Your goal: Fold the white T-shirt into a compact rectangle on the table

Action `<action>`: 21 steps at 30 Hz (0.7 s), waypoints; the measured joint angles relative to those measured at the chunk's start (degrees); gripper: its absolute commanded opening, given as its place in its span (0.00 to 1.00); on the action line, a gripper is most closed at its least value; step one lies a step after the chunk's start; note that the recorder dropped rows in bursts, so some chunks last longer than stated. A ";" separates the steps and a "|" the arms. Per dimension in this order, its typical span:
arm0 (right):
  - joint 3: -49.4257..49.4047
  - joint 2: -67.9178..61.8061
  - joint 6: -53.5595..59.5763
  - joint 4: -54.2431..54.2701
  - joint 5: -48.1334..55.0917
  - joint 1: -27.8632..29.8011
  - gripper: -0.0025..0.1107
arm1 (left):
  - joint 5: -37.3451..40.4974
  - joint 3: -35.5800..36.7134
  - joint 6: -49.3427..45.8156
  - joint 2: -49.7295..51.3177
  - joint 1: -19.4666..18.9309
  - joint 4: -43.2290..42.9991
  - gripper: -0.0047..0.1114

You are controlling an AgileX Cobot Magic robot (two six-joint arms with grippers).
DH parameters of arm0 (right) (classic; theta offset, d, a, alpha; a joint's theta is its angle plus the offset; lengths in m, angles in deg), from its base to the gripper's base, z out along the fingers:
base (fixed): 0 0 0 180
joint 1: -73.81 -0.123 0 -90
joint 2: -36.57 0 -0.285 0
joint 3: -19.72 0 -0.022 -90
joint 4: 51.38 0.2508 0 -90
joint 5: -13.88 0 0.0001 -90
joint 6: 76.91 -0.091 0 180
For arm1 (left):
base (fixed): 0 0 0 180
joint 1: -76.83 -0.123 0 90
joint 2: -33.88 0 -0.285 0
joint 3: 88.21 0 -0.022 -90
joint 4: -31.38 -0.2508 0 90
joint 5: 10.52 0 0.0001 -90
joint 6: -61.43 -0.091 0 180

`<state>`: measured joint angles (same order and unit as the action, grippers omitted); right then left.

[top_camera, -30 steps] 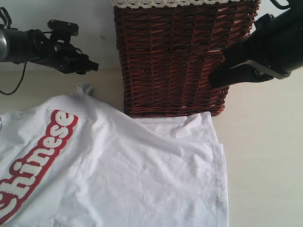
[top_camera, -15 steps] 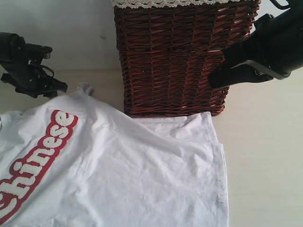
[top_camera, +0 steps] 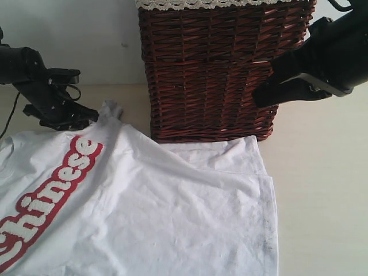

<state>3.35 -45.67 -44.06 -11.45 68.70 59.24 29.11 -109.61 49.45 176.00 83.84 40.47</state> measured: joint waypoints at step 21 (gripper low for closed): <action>0.00 0.00 0.62 0.00 0.13 0.00 0.02 | -3.87 -0.12 41.84 0.25 0.91 -37.68 0.53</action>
<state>3.35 -45.67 -43.43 -11.45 68.83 59.24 25.24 -109.74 91.29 176.25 84.75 2.79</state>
